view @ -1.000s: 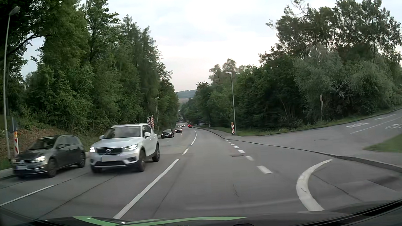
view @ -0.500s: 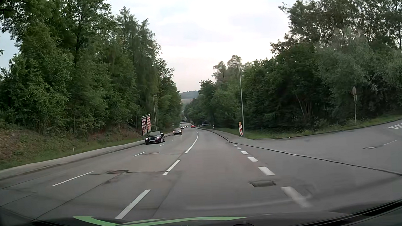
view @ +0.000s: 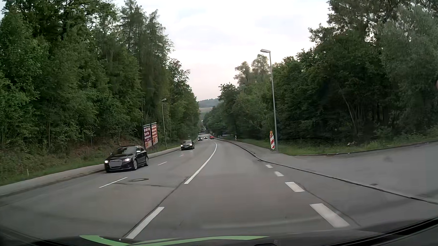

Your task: Follow the waypoints while adhering to traffic rules and regulations

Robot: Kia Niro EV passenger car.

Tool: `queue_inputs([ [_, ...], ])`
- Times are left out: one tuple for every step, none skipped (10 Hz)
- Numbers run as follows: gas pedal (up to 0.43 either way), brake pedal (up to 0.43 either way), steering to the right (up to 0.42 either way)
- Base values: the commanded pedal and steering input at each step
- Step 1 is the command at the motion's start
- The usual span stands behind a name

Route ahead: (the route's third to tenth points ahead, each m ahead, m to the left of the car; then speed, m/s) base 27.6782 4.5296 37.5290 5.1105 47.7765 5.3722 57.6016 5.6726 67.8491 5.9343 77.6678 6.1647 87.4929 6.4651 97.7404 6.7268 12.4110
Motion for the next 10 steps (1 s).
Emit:
queue_inputs([
  [0.0, 0.152, -0.014],
  [0.0, 0.146, -0.014],
  [0.0, 0.146, -0.014],
  [0.0, 0.146, -0.013],
  [0.0, 0.146, -0.013],
  [0.0, 0.146, -0.013],
  [0.0, 0.146, -0.011],
  [0.0, 0.146, -0.011],
  [0.0, 0.146, -0.011],
  [0.0, 0.146, -0.011],
])
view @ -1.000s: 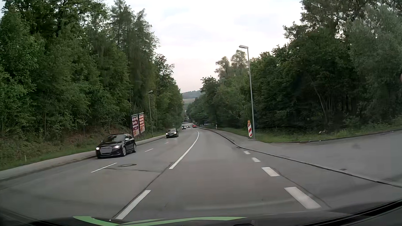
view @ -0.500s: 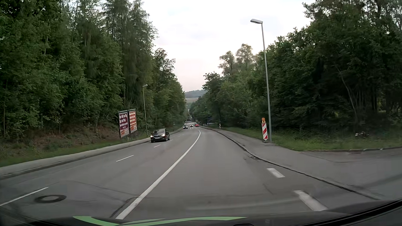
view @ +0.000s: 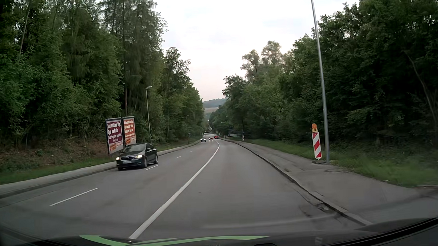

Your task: Follow the waypoints while adhering to traffic rules and regulations

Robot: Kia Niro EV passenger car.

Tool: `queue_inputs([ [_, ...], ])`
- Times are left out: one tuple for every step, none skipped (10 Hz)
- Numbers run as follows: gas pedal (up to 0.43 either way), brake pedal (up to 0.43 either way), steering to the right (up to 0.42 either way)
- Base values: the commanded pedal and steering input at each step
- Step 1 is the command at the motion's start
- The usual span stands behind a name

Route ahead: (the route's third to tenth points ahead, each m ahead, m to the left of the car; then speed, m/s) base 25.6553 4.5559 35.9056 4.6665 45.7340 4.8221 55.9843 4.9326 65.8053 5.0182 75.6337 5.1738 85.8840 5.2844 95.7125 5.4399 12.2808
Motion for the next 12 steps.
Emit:
queue_inputs([
  [0.0, 0.152, -0.011],
  [0.0, 0.152, -0.011],
  [0.0, 0.146, -0.011],
  [0.0, 0.146, -0.011],
  [0.0, 0.146, -0.01],
  [0.0, 0.146, -0.01],
  [0.0, 0.146, -0.01],
  [0.0, 0.146, -0.01],
  [0.0, 0.146, -0.009],
  [0.0, 0.14, -0.008],
  [0.0, 0.128, -0.007],
  [0.0, 0.122, -0.007],
])
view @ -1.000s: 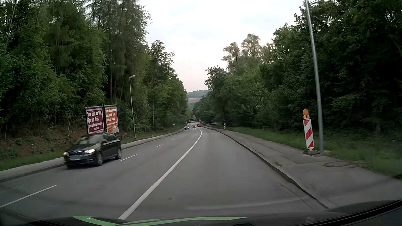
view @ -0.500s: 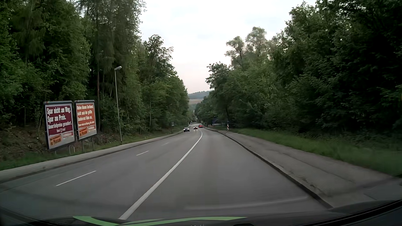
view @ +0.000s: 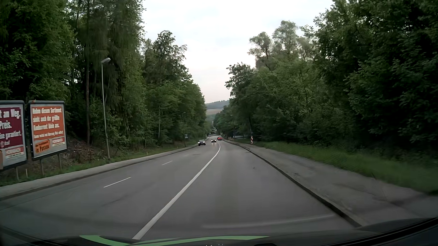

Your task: Follow the waypoints while adhering to traffic rules and regulations

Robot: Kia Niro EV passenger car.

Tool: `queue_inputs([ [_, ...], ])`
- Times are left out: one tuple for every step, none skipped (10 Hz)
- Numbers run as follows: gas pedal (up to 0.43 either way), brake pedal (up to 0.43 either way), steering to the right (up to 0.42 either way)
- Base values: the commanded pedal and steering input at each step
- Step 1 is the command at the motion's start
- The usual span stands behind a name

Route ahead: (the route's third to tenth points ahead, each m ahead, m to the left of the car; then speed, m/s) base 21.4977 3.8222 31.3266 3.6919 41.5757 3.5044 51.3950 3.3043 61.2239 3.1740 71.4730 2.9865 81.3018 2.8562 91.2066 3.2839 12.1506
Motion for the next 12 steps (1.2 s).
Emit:
queue_inputs([
  [0.0, 0.122, -0.007],
  [0.0, 0.122, -0.007],
  [0.0, 0.122, -0.007],
  [0.0, 0.128, -0.008],
  [0.0, 0.122, -0.009],
  [0.0, 0.122, -0.009],
  [0.0, 0.122, -0.009],
  [0.0, 0.122, -0.009],
  [0.0, 0.122, -0.009],
  [0.0, 0.122, -0.009],
  [0.0, 0.122, -0.009],
  [0.0, 0.122, -0.009],
])
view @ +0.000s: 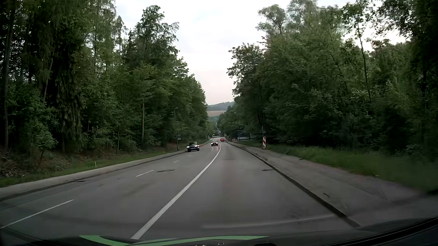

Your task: Follow the waypoints while adhering to traffic rules and regulations

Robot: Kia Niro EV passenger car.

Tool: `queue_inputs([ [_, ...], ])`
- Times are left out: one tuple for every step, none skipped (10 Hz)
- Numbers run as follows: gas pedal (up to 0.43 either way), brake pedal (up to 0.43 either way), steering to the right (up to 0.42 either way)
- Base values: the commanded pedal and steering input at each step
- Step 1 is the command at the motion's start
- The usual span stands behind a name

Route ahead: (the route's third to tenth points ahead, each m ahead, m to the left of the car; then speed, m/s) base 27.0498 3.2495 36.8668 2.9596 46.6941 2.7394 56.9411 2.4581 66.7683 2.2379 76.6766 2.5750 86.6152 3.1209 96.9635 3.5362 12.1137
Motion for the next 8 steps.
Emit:
queue_inputs([
  [0.0, 0.122, -0.01],
  [0.0, 0.122, -0.01],
  [0.0, 0.122, -0.01],
  [0.0, 0.122, -0.01],
  [0.0, 0.122, -0.01],
  [0.0, 0.122, -0.01],
  [0.0, 0.122, -0.01],
  [0.0, 0.122, -0.01],
])
